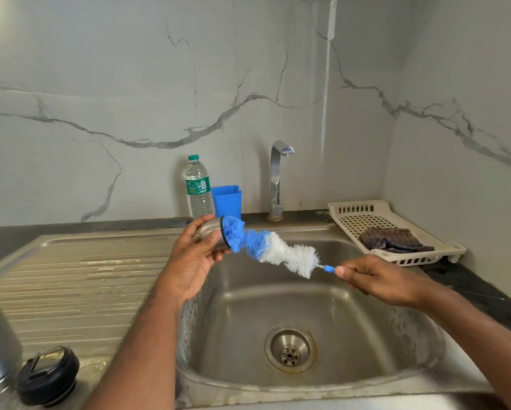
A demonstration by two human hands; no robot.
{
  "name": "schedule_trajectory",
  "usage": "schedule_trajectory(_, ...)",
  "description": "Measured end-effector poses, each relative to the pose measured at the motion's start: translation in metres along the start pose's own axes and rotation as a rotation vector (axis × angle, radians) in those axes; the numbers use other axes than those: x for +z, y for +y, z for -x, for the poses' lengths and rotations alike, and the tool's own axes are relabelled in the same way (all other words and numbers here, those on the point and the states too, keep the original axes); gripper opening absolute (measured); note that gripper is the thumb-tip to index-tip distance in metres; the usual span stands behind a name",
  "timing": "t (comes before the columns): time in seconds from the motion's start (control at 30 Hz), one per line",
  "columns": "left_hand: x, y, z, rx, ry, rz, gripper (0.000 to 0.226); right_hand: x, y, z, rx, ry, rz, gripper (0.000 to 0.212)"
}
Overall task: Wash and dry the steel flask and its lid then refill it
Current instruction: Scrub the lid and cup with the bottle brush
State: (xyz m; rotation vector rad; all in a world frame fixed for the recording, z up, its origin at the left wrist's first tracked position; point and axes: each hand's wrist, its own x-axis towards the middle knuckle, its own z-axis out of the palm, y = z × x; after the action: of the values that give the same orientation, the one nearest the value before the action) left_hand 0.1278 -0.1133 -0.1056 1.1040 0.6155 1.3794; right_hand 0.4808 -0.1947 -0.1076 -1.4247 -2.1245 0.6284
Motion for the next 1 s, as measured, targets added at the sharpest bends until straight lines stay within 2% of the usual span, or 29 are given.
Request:
schedule_trajectory(0.07, 0.000, -0.002, -0.002, 0.031, 0.019, -0.003, 0.044, -0.001, -0.003, 0.002, 0.035, -0.002, -0.016, 0.039)
schedule_trajectory(0.17, 0.001, -0.008, -0.005, 0.033, 0.078, -0.006, 0.041, -0.001, -0.008, -0.003, 0.077, 0.001, 0.088, 0.026)
schedule_trajectory(0.3, 0.002, -0.008, -0.008, 0.033, 0.281, 0.082, 0.029, 0.005, -0.012, -0.023, 0.156, 0.030, 0.311, 0.026)
schedule_trajectory(0.37, -0.001, -0.007, -0.011, 0.033, 0.378, 0.061, 0.034, 0.010, -0.011, -0.031, 0.172, 0.103, 0.315, 0.026)
schedule_trajectory(0.43, -0.005, -0.008, -0.014, 0.021, 0.424, 0.058, 0.048, 0.017, -0.009, -0.034, 0.187, 0.165, 0.273, 0.025)
schedule_trajectory(0.5, -0.007, -0.009, -0.018, -0.018, 0.419, 0.153, 0.057, 0.023, -0.008, -0.036, 0.170, 0.186, 0.241, 0.029)
schedule_trajectory(0.53, -0.008, -0.009, -0.019, -0.040, 0.413, 0.211, 0.051, 0.025, -0.007, -0.036, 0.151, 0.195, 0.225, 0.031)
schedule_trajectory(0.63, -0.008, -0.009, -0.019, -0.111, 0.418, 0.374, 0.013, 0.025, -0.004, -0.035, 0.083, 0.235, 0.199, 0.031)
schedule_trajectory(0.67, -0.007, -0.009, -0.017, -0.131, 0.415, 0.398, 0.009, 0.024, -0.004, -0.034, 0.059, 0.237, 0.200, 0.027)
schedule_trajectory(0.83, 0.000, -0.006, -0.009, -0.185, 0.358, 0.161, 0.018, 0.025, -0.006, -0.028, 0.041, 0.131, 0.071, 0.011)
schedule_trajectory(0.93, 0.003, -0.004, -0.006, -0.203, 0.315, 0.276, 0.008, 0.024, -0.007, -0.027, 0.024, 0.155, 0.044, 0.008)
schedule_trajectory(1.0, 0.006, -0.002, -0.005, -0.204, 0.285, 0.357, 0.017, 0.023, -0.005, -0.027, 0.037, 0.190, 0.074, 0.020)
